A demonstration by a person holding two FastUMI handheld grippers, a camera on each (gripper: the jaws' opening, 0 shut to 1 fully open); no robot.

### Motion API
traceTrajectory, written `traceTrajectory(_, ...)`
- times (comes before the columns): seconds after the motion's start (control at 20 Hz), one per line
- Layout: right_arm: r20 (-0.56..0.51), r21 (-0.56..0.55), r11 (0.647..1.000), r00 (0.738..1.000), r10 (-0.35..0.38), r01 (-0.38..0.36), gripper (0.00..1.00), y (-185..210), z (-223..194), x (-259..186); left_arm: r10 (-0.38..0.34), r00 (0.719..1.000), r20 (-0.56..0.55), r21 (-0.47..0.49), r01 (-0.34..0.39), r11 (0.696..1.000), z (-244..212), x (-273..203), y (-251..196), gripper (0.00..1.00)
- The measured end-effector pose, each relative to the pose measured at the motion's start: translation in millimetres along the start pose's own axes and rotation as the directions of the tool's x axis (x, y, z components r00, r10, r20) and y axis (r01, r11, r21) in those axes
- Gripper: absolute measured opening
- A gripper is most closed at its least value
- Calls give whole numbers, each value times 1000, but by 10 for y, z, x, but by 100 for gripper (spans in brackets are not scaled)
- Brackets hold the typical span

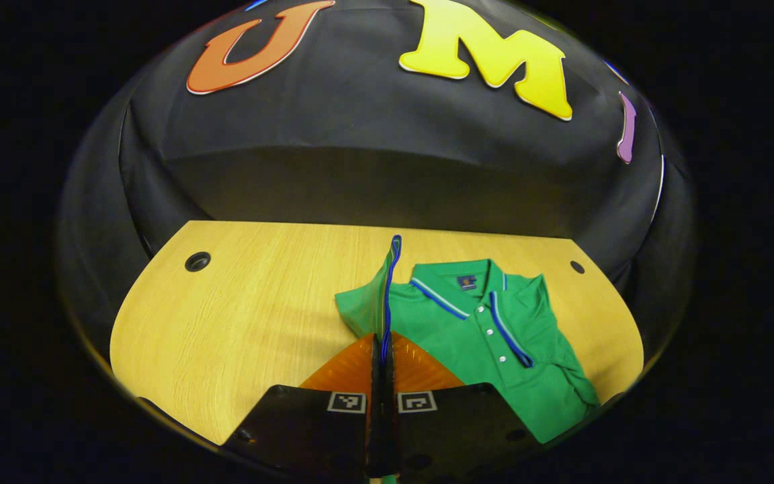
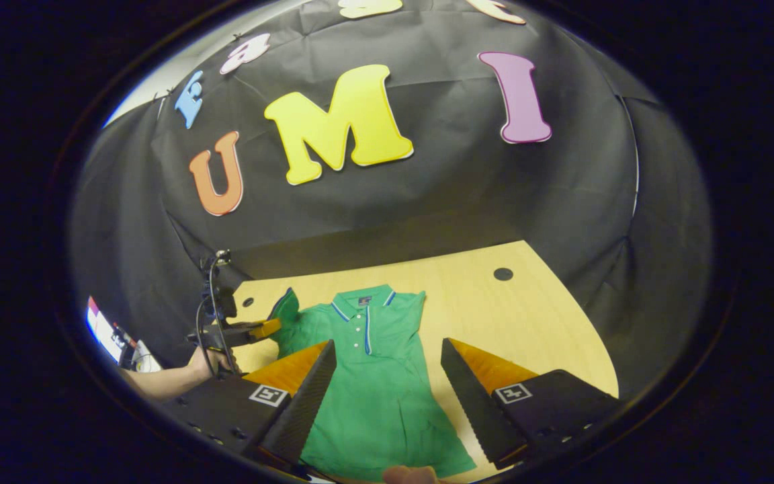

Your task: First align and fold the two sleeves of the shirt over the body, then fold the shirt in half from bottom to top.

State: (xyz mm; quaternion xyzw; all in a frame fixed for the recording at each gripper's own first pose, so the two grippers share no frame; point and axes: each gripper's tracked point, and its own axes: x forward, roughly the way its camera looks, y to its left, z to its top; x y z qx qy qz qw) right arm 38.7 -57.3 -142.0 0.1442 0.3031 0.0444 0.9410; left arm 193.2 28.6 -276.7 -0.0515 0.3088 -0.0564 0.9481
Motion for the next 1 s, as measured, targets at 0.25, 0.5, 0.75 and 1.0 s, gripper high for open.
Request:
traceTrajectory(0.25,30,11,999,999,-40,39,95,-160,23,-146,-67,998,-18,-8,67,998,23,115,-661,4)
traceTrajectory(0.5,48,22,996,995,-82,81,95,-310,24,-275,-81,993,-86,-3,81,997,-181,266,-1040,13)
traceTrajectory(0.75,65,-40,994,993,-94,97,95,-309,30,-264,-63,996,-65,-29,61,998,-182,121,-1046,100)
traceTrajectory(1.0,69,-135,990,997,-35,44,96,-61,-7,-237,-15,1000,-16,-61,14,998,-94,-248,-765,100)
